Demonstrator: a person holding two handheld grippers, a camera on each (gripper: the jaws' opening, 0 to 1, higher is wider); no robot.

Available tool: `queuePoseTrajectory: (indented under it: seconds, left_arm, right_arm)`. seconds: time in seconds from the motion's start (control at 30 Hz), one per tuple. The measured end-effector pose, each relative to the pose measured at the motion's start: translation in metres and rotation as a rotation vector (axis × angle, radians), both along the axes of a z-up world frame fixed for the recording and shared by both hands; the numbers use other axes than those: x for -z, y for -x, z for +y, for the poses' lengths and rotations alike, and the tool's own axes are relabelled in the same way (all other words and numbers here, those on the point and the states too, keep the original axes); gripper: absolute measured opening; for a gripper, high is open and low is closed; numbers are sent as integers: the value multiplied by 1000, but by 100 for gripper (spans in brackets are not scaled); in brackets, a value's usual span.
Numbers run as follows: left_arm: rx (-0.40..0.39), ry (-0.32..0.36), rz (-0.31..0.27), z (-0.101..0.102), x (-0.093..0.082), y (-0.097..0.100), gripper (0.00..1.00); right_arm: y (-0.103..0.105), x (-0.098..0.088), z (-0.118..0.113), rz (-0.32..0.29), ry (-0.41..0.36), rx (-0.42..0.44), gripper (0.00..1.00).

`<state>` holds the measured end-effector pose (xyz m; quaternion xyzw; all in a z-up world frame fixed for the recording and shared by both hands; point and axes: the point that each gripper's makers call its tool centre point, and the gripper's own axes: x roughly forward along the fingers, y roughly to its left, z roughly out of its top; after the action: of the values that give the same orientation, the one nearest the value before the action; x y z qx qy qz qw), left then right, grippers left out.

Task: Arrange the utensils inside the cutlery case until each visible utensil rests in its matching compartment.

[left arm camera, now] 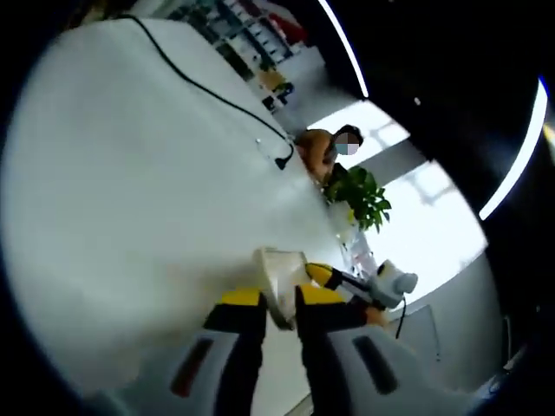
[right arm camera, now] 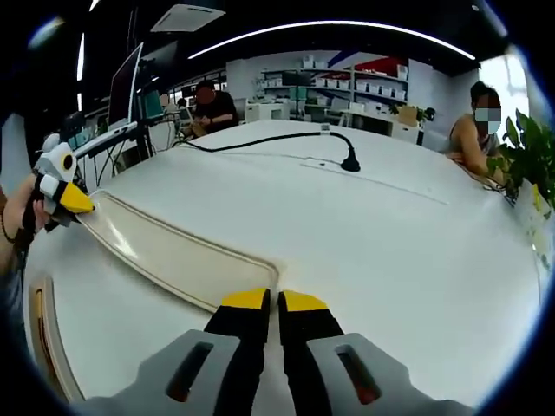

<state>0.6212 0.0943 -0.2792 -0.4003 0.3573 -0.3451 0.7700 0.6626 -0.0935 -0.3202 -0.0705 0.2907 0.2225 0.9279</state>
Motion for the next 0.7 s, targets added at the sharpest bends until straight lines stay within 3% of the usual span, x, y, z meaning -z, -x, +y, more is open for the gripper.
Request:
queuePoseTrajectory:
  seconds: [0.23, 0.43, 0.6, 0.7]
  left_arm:
    - [18, 59, -12, -7, -11, 3, 10]
    - [29, 41, -63, -7, -15, 5, 5]
    - [65, -47, -167, -9, -12, 11, 4]
    - [86, -51, -210, -11, -15, 16, 3]
  right_arm:
    - [-1, -1, -2, -11, -27, -31, 3]
    - [1, -5, 0, -36, -29, -68, 4]
    - [2, -8, 1, -69, -6, -126, 6]
    - [5, -10, -6, -83, 29, -128, 16]
